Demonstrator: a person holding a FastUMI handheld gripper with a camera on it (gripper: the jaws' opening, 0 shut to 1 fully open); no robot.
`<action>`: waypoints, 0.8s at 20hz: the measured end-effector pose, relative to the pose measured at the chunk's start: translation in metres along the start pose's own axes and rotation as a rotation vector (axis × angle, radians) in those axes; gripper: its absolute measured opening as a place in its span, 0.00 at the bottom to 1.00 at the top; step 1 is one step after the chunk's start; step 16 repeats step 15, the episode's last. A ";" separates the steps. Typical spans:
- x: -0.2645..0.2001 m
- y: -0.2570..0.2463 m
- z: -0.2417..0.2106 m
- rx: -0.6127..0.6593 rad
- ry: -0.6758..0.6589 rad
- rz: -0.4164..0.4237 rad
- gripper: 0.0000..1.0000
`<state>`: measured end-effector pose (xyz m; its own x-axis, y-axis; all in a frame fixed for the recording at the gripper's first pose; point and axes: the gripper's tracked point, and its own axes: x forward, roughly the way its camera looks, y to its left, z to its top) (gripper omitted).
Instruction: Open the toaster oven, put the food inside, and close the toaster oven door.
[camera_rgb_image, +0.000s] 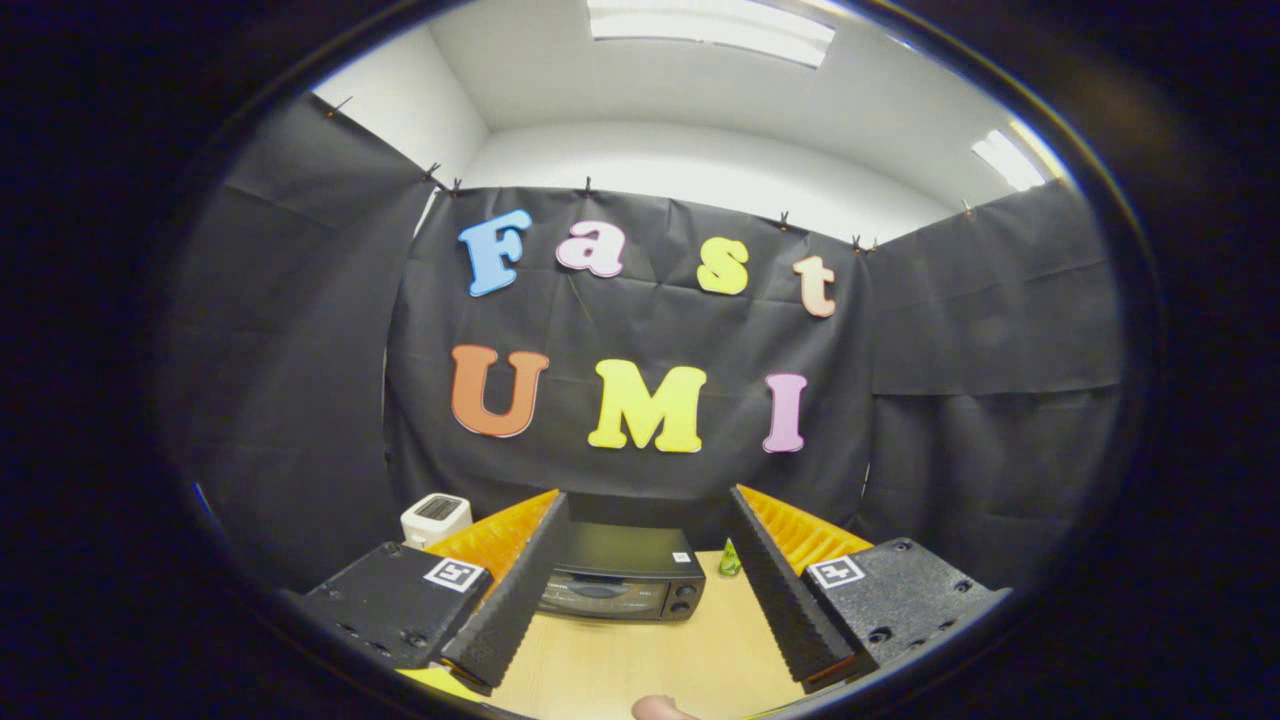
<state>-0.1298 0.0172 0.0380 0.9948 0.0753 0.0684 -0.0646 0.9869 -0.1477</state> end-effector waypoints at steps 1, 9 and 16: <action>-0.002 0.004 -0.004 0.010 0.010 0.012 1.00; 0.002 -0.014 -0.020 0.081 0.055 -0.027 1.00; 0.003 -0.024 -0.022 0.078 0.055 -0.035 1.00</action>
